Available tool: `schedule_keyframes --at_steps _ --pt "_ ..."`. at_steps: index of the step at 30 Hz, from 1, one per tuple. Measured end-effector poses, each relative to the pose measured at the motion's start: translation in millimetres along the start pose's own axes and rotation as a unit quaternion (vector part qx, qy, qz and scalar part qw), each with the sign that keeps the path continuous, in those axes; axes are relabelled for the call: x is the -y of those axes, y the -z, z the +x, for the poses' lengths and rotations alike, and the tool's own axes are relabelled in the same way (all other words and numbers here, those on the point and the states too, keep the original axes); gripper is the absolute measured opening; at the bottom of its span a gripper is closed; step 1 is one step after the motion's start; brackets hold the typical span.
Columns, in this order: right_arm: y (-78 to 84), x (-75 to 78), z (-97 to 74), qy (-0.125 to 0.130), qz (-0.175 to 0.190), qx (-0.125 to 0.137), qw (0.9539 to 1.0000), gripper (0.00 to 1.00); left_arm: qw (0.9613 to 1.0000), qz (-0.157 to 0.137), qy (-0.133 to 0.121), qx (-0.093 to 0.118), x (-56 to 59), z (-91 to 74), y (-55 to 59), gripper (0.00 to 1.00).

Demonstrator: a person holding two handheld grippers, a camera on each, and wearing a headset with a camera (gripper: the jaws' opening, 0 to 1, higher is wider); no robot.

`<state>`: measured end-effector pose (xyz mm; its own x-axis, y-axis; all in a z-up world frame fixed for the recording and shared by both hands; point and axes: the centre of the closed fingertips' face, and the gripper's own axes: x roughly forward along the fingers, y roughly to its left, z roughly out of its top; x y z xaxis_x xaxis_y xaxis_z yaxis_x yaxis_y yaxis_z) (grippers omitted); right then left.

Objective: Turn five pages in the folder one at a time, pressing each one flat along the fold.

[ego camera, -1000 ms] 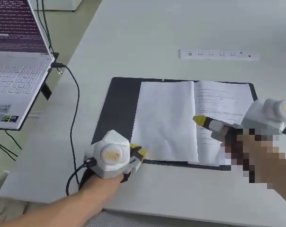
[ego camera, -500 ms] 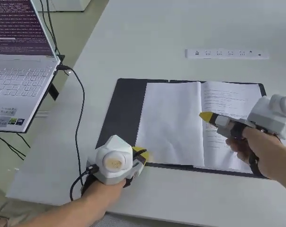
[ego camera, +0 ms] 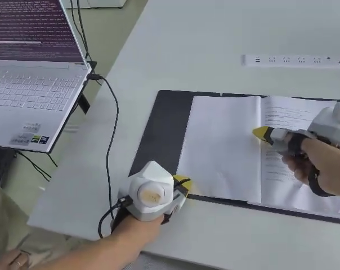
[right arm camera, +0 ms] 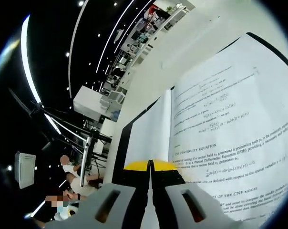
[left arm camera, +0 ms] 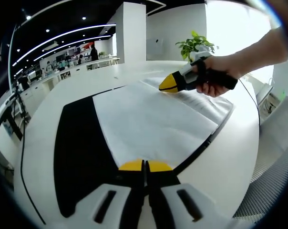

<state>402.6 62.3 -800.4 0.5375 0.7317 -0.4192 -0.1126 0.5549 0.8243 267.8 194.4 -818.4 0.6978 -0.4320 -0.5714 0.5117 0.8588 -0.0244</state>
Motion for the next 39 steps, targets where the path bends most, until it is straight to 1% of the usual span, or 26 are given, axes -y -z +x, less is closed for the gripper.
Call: schedule_keyframes --at_steps 1,2,4,9,11,13,15,18,23,26,27,30,35,38,39 --pt "-1.6 2.2 1.0 0.001 0.000 -0.001 1.0000 0.00 1.0000 0.000 0.000 0.000 -0.1 0.3 0.2 0.00" --pt "-5.5 2.3 2.8 -0.003 0.015 0.004 0.9999 0.00 1.0000 0.002 0.001 -0.001 -0.1 0.3 0.2 0.00" --pt "-8.9 2.7 5.0 -0.005 0.013 0.005 0.9999 0.00 1.0000 0.004 0.001 -0.002 -0.3 0.5 0.3 0.00" --pt "-26.8 9.6 14.9 -0.006 0.039 0.026 0.9989 0.00 1.0000 0.007 0.002 -0.004 -0.2 0.4 0.2 0.00" --pt "-33.0 11.3 18.9 -0.008 0.061 0.032 0.9976 0.00 1.0000 0.008 0.002 -0.004 -0.1 0.3 0.2 0.00" --pt "-40.1 12.9 22.4 -0.007 0.069 0.044 0.9966 0.00 1.0000 0.008 0.001 -0.003 0.1 -0.1 -0.2 0.00" --pt "-44.4 13.9 25.6 -0.007 0.077 0.048 0.9958 0.00 1.0000 0.006 -0.001 -0.003 -0.3 -0.2 -0.3 0.00" --pt "-53.2 15.1 30.8 -0.004 0.084 0.059 0.9947 0.00 1.0000 0.008 0.000 -0.003 0.3 -0.6 -0.7 0.00" --pt "-64.7 16.7 40.0 0.002 0.092 0.068 0.9934 0.00 0.9999 0.012 0.000 -0.003 0.6 -0.6 -1.0 0.00" --pt "-70.8 16.9 43.8 0.007 0.091 0.071 0.9933 0.00 0.9999 0.013 0.000 -0.003 0.8 -0.5 -1.2 0.00" --pt "-73.3 18.0 45.8 0.013 0.085 0.070 0.9938 0.00 0.9999 0.014 0.000 -0.003 0.8 -0.5 -1.2 0.00" --pt "-79.8 20.7 50.0 0.016 0.089 0.073 0.9932 0.00 0.9999 0.015 0.001 -0.004 0.6 -0.2 -1.0 0.00" --pt "-88.3 23.0 54.3 0.018 0.107 0.089 0.9901 0.00 0.9999 0.016 0.000 -0.004 0.5 -0.3 -1.1 0.00" --pt "-92.9 23.6 55.3 0.017 0.125 0.101 0.9868 0.00 0.9999 0.016 0.000 -0.003 0.3 -0.2 -1.0 0.00" --pt "-94.0 23.8 55.8 0.016 0.127 0.103 0.9864 0.00 0.9999 0.016 0.000 -0.003 0.2 -0.1 -0.9 0.00"
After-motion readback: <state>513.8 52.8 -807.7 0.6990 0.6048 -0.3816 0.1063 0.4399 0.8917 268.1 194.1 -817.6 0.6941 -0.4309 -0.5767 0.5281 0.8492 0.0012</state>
